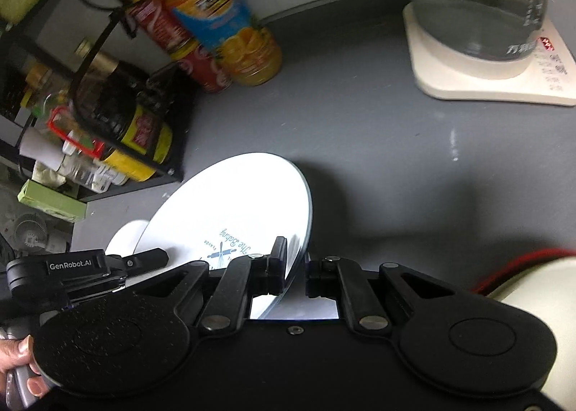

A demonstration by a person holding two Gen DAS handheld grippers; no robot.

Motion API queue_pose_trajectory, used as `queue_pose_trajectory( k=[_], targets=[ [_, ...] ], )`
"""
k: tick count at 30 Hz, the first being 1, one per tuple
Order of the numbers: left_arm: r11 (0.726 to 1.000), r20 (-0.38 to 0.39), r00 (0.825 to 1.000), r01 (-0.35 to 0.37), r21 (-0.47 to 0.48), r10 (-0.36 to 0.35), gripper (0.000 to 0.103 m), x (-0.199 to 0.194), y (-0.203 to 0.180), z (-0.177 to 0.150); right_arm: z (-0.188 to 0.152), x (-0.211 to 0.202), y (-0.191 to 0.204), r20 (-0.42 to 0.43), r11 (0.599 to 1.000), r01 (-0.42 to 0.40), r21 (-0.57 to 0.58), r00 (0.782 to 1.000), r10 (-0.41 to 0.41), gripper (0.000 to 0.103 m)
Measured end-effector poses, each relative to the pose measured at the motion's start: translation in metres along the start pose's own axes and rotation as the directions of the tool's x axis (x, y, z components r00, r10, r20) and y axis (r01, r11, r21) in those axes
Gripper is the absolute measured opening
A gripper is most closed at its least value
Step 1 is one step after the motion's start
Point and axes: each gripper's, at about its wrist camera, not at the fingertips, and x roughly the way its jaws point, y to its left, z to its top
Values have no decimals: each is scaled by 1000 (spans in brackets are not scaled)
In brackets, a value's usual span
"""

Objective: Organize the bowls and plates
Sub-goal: 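Lift the 'BAKERY' plate with both tools and carry it over the plate stack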

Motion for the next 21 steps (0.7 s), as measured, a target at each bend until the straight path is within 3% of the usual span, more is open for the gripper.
queue_pose_trajectory(
  k=[21],
  targets=[
    [1000,3,1000,-12,-13,12,8,-46,86,4,-37,14,75,9,999,-10,-46,1000,11,11]
  ],
)
